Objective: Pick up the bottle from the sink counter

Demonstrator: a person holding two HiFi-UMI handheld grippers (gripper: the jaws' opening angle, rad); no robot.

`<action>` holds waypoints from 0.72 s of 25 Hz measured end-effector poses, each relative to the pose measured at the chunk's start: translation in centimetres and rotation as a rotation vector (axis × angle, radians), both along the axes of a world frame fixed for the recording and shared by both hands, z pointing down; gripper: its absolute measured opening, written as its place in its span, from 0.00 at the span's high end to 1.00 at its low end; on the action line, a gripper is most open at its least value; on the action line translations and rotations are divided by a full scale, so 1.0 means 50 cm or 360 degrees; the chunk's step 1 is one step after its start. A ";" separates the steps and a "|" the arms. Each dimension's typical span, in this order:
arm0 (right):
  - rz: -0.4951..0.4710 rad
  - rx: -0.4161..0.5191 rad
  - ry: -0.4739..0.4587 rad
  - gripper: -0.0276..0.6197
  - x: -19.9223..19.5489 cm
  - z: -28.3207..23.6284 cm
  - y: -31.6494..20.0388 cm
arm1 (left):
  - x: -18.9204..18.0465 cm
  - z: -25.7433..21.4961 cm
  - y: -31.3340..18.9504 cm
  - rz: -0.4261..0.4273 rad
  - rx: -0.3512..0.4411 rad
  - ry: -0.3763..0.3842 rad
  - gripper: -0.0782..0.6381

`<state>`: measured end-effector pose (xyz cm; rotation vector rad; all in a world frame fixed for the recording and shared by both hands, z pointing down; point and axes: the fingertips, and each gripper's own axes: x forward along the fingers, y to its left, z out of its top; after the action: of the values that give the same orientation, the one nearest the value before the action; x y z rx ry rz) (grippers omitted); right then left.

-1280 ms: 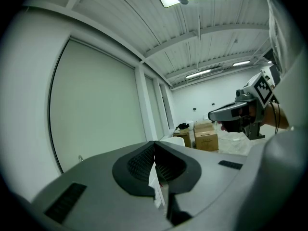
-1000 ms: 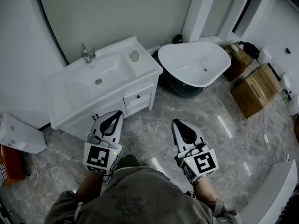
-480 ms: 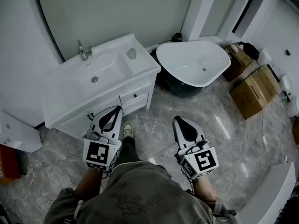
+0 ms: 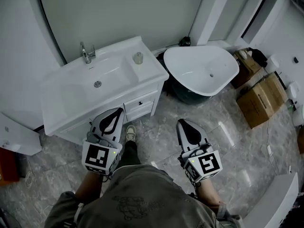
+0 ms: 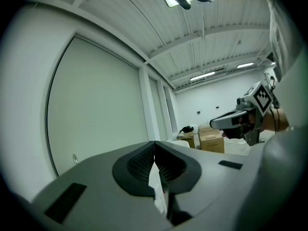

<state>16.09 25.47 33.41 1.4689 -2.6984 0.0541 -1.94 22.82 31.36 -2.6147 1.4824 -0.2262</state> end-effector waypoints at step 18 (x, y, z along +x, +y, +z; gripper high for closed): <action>-0.0042 -0.0047 -0.0013 0.91 -0.087 -0.008 -0.334 | -0.070 0.024 -0.332 0.0052 -0.0129 0.0041 0.87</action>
<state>11.76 8.78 32.99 1.4276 -2.7110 0.0981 -5.43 6.20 32.55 -2.7133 1.4669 -0.2552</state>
